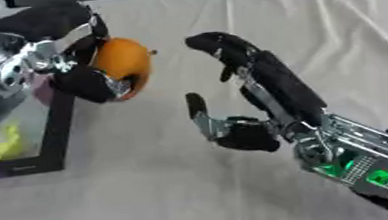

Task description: Pick up the objects with one hand, pass them to the other hand, and then place them into the box on the other side of the table.

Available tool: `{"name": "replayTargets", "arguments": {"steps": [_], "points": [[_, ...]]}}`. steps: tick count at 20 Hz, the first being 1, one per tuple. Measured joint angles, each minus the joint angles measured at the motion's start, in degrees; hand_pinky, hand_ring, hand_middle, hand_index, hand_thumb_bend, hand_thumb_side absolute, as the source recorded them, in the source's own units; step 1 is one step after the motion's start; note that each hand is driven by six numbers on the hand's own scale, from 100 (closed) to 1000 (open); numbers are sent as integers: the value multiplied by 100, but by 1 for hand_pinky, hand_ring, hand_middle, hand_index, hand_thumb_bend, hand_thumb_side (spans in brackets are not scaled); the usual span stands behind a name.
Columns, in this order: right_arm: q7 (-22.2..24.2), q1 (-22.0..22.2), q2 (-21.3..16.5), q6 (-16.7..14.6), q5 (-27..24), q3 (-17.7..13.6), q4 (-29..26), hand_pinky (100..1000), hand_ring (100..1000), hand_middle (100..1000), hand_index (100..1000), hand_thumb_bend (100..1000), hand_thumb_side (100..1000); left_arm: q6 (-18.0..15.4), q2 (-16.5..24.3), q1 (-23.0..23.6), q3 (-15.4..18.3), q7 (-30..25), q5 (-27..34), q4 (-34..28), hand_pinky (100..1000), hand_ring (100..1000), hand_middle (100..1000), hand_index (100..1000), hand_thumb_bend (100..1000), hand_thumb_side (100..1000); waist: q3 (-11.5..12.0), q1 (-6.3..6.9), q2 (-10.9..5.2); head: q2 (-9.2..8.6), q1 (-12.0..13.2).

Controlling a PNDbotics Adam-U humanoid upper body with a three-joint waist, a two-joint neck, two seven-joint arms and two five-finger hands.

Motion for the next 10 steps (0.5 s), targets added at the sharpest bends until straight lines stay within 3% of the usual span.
{"name": "replayTargets", "arguments": {"steps": [10], "points": [[-3,70,-2,-2,97,0,0,528,929,866,933,100,477,591,643,801,912,591,167,45,571,479,281,389,195,330,-9,-42,27,-52,441]]}}
